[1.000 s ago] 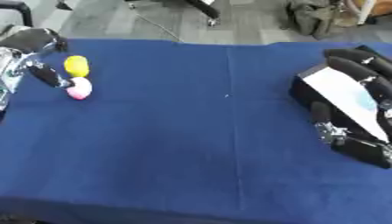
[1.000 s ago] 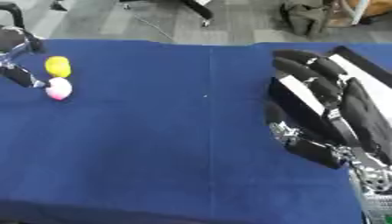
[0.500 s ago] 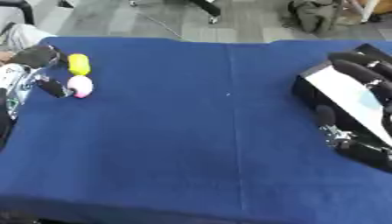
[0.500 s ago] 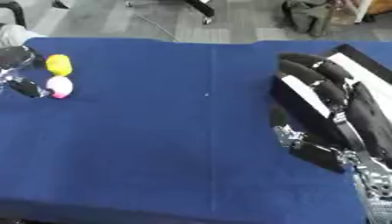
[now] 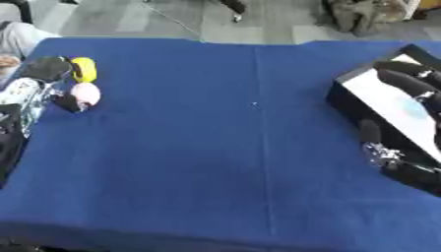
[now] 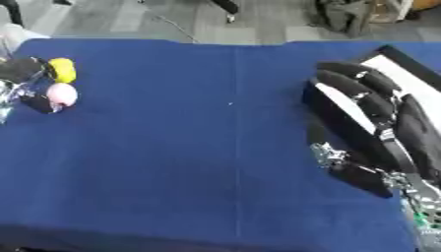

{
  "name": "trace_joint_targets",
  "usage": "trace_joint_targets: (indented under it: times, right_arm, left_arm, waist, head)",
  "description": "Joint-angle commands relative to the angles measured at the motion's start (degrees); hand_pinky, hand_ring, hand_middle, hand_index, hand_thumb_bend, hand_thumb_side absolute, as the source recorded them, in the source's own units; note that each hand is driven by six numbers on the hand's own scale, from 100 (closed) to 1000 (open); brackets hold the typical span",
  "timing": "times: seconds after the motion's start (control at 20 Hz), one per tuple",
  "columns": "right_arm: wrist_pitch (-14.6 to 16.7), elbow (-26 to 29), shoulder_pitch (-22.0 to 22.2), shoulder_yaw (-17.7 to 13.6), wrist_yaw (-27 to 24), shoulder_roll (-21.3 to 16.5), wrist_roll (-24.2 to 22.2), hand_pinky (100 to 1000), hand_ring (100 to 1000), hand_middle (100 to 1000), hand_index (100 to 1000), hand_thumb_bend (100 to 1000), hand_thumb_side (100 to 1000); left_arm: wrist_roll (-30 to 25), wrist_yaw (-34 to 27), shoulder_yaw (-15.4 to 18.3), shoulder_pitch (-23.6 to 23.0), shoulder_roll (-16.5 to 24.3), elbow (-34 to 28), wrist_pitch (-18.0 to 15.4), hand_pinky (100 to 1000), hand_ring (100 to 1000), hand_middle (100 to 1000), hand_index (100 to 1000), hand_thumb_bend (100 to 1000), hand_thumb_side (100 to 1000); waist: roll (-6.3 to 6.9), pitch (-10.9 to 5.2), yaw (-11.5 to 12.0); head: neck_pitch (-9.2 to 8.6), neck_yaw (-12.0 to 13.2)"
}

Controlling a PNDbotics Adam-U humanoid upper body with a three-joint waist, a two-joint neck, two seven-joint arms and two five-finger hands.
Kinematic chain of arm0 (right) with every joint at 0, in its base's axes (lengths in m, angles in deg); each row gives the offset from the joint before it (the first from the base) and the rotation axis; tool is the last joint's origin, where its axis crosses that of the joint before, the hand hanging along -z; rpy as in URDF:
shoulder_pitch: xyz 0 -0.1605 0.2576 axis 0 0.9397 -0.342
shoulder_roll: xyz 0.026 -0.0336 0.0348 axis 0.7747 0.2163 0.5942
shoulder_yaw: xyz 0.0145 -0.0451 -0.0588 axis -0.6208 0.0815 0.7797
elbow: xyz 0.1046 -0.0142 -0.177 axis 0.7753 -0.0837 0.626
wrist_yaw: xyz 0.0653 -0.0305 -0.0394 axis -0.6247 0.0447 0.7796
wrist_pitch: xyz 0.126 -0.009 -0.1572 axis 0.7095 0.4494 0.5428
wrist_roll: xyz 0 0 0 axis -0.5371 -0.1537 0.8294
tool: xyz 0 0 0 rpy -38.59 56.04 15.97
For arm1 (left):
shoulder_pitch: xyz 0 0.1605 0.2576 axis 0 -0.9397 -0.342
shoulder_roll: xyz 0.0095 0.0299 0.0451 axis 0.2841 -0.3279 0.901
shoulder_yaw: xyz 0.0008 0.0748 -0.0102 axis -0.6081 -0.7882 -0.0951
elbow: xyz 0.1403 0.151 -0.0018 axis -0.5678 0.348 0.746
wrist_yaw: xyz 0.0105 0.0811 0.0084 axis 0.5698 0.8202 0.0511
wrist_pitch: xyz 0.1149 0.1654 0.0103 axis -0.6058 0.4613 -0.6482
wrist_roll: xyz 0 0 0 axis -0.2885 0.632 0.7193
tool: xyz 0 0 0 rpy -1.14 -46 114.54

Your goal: Pick up the objects with one hand, pass them to the other hand, and then place them into the box on the other side of the table.

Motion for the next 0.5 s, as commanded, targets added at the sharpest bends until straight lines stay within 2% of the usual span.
trace_joint_targets:
  times: [0.05,0.25,0.4,0.45,0.5]
  right_arm:
    - [0.27,1.24,-0.18,-0.17,-0.34,-0.28,-0.07,851,835,844,904,100,100]
    - [0.3,1.24,-0.1,-0.16,-0.29,-0.31,0.01,851,835,843,900,100,100]
    - [0.32,1.24,0.02,-0.14,-0.23,-0.33,-0.03,850,835,843,898,100,100]
    - [0.32,1.24,0.06,-0.14,-0.22,-0.34,-0.04,850,835,843,897,100,100]
    - [0.3,1.24,0.11,-0.15,-0.23,-0.35,-0.02,850,834,843,896,100,100]
  left_arm:
    - [-0.07,0.95,0.75,1.13,1.33,0.21,1.05,746,647,629,733,503,297]
    - [0.08,1.43,1.04,0.99,0.99,1.29,1.75,725,604,585,689,462,280]
    - [2.99,1.01,1.34,0.93,0.72,1.12,2.51,671,502,475,562,262,207]
    - [4.34,0.7,1.4,0.93,0.7,0.94,2.82,660,486,456,537,229,202]
    - [5.81,0.32,1.45,0.93,0.71,0.71,3.17,634,445,399,465,184,194]
  waist:
    - [0.03,-0.5,-0.14]
    - [-0.01,-0.37,-0.27]
    - [-0.1,-0.38,-0.22]
    - [-0.14,-0.41,-0.17]
    - [-0.17,-0.44,-0.12]
  head:
    - [-0.14,0.37]
    - [-0.14,0.5]
    - [-0.14,0.5]
    - [-0.14,0.52]
    - [-0.14,0.53]
